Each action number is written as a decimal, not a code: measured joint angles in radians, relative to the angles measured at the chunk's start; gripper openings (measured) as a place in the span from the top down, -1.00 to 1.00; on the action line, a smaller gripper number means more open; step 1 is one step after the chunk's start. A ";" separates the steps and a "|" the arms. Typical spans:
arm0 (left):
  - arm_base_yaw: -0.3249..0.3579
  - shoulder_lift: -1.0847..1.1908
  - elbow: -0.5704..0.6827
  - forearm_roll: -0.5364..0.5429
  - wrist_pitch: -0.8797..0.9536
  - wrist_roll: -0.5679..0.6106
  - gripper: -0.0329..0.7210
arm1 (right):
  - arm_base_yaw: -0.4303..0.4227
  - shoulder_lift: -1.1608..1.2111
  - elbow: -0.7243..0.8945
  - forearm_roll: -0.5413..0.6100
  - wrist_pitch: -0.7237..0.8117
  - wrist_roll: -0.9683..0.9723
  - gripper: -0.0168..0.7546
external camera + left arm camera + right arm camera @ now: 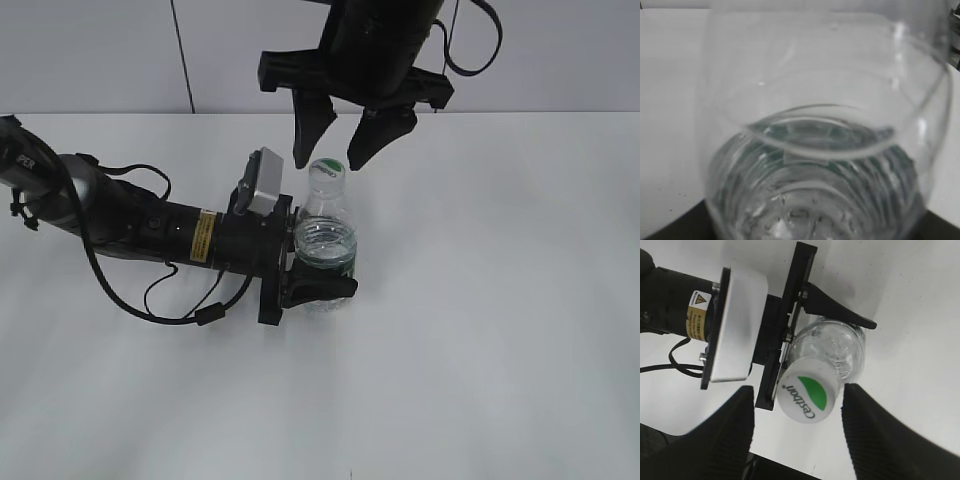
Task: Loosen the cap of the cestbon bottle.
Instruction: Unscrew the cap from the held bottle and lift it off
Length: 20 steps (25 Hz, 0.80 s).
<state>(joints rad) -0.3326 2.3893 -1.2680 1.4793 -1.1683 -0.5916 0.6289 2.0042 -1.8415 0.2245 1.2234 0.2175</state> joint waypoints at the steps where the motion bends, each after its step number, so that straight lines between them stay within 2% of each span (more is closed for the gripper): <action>1: 0.000 0.000 0.000 0.000 0.000 0.000 -0.18 | 0.000 0.002 0.000 0.000 0.000 0.000 -0.15; 10: 0.000 0.000 0.000 0.000 0.000 0.000 -0.18 | 0.000 0.032 0.000 0.015 0.000 0.000 -0.14; 12: 0.000 0.000 0.000 0.000 -0.001 0.000 -0.18 | 0.000 0.032 0.000 0.015 0.000 0.000 -0.08; 16: 0.001 0.000 0.000 0.000 -0.001 0.000 -0.18 | 0.000 0.032 0.001 0.005 0.002 0.001 0.18; 20: 0.001 0.000 0.000 0.000 -0.002 0.000 -0.18 | 0.000 0.032 0.001 0.003 0.002 -0.003 0.19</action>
<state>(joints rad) -0.3317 2.3893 -1.2680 1.4793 -1.1702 -0.5916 0.6289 2.0366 -1.8407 0.2273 1.2255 0.2143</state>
